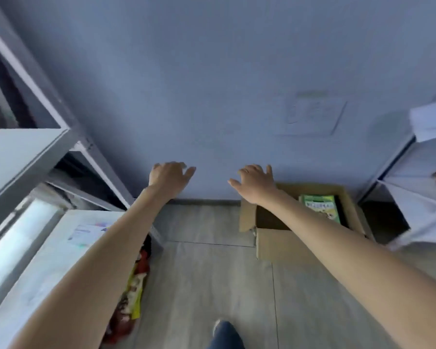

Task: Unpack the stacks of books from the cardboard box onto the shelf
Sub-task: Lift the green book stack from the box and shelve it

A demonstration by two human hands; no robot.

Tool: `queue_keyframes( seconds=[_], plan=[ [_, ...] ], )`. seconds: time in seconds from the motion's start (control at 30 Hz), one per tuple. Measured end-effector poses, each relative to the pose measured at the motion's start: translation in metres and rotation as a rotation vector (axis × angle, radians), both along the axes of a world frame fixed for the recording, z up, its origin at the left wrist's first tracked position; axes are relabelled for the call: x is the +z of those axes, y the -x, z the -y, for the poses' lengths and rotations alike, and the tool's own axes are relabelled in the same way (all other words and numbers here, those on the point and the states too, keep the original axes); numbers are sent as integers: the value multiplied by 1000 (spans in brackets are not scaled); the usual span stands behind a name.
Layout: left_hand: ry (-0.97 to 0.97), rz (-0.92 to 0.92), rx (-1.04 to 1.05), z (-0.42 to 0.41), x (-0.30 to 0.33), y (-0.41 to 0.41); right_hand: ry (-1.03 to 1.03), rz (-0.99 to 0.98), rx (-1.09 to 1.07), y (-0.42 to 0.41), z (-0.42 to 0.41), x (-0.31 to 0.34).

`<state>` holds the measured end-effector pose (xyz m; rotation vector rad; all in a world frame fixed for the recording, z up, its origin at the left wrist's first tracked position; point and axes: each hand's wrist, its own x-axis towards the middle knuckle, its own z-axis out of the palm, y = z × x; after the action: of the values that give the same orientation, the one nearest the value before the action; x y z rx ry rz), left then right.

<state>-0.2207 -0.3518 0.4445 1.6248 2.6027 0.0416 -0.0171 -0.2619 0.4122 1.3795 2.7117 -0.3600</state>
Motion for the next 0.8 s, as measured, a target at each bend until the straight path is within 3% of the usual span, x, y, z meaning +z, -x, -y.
queue_keyframes(
  seconds=[0.27, 0.47, 0.8],
  plan=[
    [215, 197, -237, -200, -119, -121, 148, -11, -371, -142, -148, -111],
    [382, 531, -156, -302, -228, -187, 357, -2, -593, -228, -221, -199],
    [689, 689, 55, -381, -450, -268, 623, -31, -796, -306, -341, -401]
  ],
)
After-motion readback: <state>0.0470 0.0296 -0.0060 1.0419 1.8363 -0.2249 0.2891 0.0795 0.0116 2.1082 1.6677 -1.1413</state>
